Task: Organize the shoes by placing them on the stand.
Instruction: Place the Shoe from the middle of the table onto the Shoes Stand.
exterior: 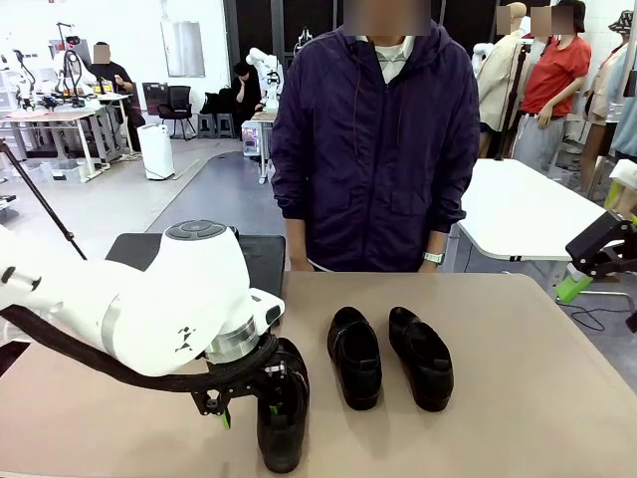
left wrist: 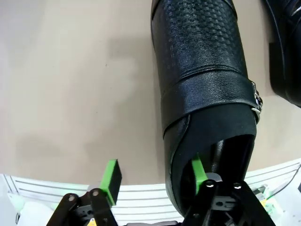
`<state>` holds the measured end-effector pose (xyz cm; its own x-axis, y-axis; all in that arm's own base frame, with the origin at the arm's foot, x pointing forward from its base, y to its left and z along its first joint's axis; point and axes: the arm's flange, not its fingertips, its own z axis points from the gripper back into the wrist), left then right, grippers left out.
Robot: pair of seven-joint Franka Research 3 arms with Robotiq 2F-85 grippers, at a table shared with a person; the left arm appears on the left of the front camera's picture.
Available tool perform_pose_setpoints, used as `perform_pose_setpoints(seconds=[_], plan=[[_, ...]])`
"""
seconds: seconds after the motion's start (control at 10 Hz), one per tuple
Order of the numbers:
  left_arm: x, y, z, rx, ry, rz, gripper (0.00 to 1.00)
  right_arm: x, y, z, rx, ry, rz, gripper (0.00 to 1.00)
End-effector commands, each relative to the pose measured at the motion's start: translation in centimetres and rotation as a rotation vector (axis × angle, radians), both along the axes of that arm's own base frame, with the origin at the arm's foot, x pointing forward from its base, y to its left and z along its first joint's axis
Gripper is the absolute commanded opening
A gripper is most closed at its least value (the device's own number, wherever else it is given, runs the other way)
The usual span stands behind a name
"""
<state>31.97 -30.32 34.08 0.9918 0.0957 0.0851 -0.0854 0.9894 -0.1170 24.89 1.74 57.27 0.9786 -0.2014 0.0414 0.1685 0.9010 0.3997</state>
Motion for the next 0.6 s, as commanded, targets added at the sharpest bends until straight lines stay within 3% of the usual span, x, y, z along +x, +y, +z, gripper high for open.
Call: perform_pose_setpoints(seconds=[0.0, 0.5], plan=[[0.22, -0.57, -0.12, 0.003, -0.036, 0.017, 0.00, 0.20, 0.00, 0.38, 0.021, -0.001, 0.015, 1.00], [0.04, -0.94, 0.08, 0.016, -0.063, -0.016, 0.00, 0.20, 0.00, 0.38, 0.021, -0.001, 0.015, 1.00]])
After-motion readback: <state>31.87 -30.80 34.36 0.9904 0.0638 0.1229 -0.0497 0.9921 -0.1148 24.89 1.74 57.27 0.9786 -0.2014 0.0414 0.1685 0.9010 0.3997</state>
